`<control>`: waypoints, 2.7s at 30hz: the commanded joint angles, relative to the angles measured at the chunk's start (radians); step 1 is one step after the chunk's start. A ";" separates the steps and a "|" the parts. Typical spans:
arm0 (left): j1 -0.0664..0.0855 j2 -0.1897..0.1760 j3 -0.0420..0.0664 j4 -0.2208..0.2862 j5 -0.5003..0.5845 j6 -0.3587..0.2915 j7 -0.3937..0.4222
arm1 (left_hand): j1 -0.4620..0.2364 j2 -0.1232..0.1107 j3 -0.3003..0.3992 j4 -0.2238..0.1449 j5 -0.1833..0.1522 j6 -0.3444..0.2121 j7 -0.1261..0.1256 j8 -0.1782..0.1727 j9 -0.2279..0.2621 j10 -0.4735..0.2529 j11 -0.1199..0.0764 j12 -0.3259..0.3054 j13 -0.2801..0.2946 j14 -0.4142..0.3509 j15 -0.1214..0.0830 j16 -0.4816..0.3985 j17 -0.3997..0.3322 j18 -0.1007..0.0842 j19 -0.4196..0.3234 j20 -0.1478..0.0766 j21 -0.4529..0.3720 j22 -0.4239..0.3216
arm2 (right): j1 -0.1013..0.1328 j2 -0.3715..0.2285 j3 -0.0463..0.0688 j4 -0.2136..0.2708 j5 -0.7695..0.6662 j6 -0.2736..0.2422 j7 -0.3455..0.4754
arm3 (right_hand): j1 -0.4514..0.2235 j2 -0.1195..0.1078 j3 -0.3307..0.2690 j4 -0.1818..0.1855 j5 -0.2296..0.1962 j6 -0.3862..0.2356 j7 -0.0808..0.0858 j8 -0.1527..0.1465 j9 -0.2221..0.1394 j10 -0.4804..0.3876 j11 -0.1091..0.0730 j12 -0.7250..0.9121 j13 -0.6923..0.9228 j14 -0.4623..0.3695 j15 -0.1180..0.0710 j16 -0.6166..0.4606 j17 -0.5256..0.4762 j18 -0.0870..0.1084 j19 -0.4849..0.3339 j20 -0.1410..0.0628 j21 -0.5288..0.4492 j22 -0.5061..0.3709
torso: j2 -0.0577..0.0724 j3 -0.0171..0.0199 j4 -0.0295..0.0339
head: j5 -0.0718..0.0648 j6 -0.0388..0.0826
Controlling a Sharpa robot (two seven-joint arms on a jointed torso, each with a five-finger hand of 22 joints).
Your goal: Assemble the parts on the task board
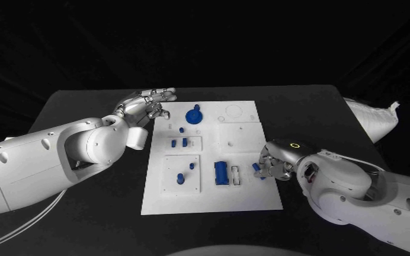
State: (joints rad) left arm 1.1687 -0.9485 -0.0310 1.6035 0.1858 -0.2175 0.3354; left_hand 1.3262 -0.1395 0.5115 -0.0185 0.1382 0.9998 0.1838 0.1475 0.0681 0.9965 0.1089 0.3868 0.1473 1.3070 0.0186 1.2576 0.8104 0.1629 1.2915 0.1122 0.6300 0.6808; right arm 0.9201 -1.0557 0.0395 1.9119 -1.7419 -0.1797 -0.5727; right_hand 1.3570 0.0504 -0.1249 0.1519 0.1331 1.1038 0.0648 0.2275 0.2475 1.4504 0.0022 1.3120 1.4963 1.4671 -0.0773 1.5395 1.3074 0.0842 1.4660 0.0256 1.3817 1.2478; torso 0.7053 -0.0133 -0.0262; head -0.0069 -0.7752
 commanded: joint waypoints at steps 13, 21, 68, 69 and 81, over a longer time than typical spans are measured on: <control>0.000 -0.002 0.000 0.004 -0.009 0.015 0.004 | 0.003 0.005 0.000 -0.006 0.003 -0.008 -0.001 0.004 0.001 -0.008 -0.001 0.008 0.001 -0.009 0.000 -0.002 -0.003 0.019 -0.008 0.001 -0.004 -0.001 | -0.014 0.024 -0.008 -0.014 -0.192 0.158 -0.008 | 0.117 -0.004 0.198 -0.077 -0.065 0.013 0.008 -0.055 -0.024 0.031 -0.013 -0.023 -0.092 0.091 -0.002 -0.003 0.208 -0.019 0.005 -0.003 -0.001 0.004 | 0.001 -0.0008 -0.0011 | 0.002 -0.005; 0.000 -0.002 0.001 0.005 -0.010 0.015 0.004 | 0.004 0.006 0.001 -0.007 0.004 -0.009 -0.001 0.005 0.001 -0.009 -0.001 0.009 0.001 -0.009 0.000 -0.002 -0.003 0.019 -0.008 0.001 -0.004 -0.001 | -0.014 0.025 -0.008 -0.026 -0.103 0.186 -0.011 | 0.051 -0.032 0.286 -0.067 -0.041 0.020 0.011 -0.083 -0.034 0.032 -0.011 -0.025 -0.090 0.092 0.001 -0.002 0.209 -0.019 0.005 0.000 -0.001 0.006 | -0.001 -0.0014 -0.0002 | 0.002 -0.007; 0.000 -0.006 0.001 0.017 -0.008 0.023 -0.001 | 0.005 0.006 0.002 -0.008 0.004 -0.009 0.000 0.006 0.001 -0.011 0.000 0.011 0.001 -0.010 0.000 -0.002 -0.006 0.019 -0.009 0.001 -0.004 -0.001 | -0.011 0.046 -0.006 0.035 0.287 -0.143 -0.026 | -0.180 -0.126 0.430 -0.005 0.097 0.086 -0.007 -0.099 -0.010 0.058 -0.023 0.005 -0.066 0.097 -0.010 0.010 0.230 -0.024 0.018 -0.010 0.018 0.036 | 0.000 -0.0013 0.0007 | -0.001 -0.007; 0.000 -0.006 0.001 0.017 -0.008 0.023 -0.001 | 0.005 0.006 0.002 -0.008 0.004 -0.009 0.000 0.006 0.001 -0.011 0.000 0.011 0.001 -0.010 0.000 -0.002 -0.006 0.019 -0.009 0.001 -0.004 -0.001 | -0.011 0.049 -0.006 0.034 0.292 -0.142 -0.027 | -0.185 -0.126 0.425 -0.002 0.107 0.087 -0.007 -0.099 -0.009 0.058 -0.024 0.005 -0.066 0.097 -0.010 0.010 0.230 -0.024 0.018 -0.010 0.018 0.037 | 0.000 -0.0012 0.0010 | 0.000 -0.007; 0.000 -0.004 0.001 0.017 -0.008 0.024 -0.002 | 0.005 0.006 0.002 -0.008 0.004 -0.009 0.000 0.006 0.001 -0.011 0.000 0.011 0.001 -0.010 0.000 -0.002 -0.006 0.019 -0.009 0.001 -0.004 -0.001 | -0.014 0.083 -0.007 0.019 0.323 -0.135 -0.027 | -0.205 -0.124 0.401 0.010 0.129 0.099 -0.012 -0.094 0.001 0.061 -0.027 0.012 -0.061 0.097 -0.013 0.010 0.230 -0.024 0.019 -0.012 0.019 0.038 | 0.000 -0.0010 0.0002 | 0.002 -0.007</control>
State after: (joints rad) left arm 1.1681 -0.9542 -0.0308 1.6178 0.1800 -0.2137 0.3306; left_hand 1.3263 -0.1395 0.5116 -0.0207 0.1382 0.9983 0.1853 0.1489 0.0681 0.9934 0.1089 0.3950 0.1473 1.3010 0.0198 1.2577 0.8057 0.1629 1.2914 0.1122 0.6300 0.6809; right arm 0.9080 -0.9760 0.0330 1.9329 -1.4403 -0.3230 -0.5958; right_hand 1.1627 -0.0712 0.2811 0.1618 0.2554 1.1968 0.0537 0.1279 0.2474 1.4643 -0.0171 1.3189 1.3078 1.4684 -0.0844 1.5435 1.3075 0.0688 1.4661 0.0179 1.3942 1.2848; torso 0.7055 -0.0140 -0.0265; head -0.0035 -0.7819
